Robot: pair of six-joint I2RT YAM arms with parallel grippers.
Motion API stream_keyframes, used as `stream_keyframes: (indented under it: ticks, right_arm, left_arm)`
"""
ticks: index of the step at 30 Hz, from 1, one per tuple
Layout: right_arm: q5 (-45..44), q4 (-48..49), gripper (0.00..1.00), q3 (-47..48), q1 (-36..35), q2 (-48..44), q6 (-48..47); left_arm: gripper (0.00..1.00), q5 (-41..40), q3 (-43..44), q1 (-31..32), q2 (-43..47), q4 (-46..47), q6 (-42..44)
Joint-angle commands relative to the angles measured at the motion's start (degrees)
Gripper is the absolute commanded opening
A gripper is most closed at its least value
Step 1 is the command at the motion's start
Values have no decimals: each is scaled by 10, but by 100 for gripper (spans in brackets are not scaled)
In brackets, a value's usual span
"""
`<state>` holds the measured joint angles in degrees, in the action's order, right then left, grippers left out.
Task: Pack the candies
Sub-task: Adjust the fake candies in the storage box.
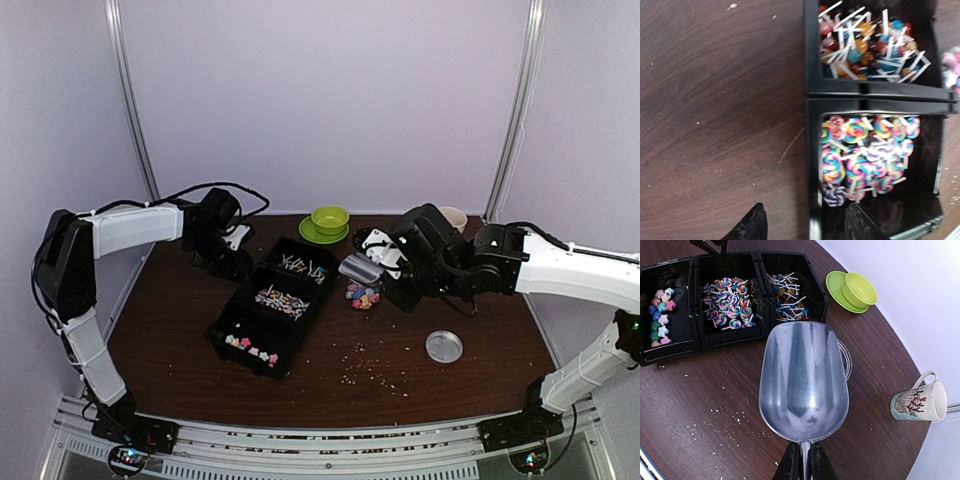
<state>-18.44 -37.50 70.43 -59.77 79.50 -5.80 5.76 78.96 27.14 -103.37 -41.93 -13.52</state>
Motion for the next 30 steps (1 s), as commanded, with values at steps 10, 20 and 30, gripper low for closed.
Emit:
stream_keyframes:
  ticks: [10, 20, 30]
  right_arm:
    - [-13, 6, 0, 1, -4, -3, -1]
    - [-10, 5, 0, -5, -6, -6, 2]
    - [-11, 4, 0, -6, -10, -4, 2]
  left_arm:
    - [45, -95, 8, 21, -50, -9, 9]
    - [42, -105, 7, 27, -74, -7, 10]
    - [40, -104, 8, 28, -90, -5, 12]
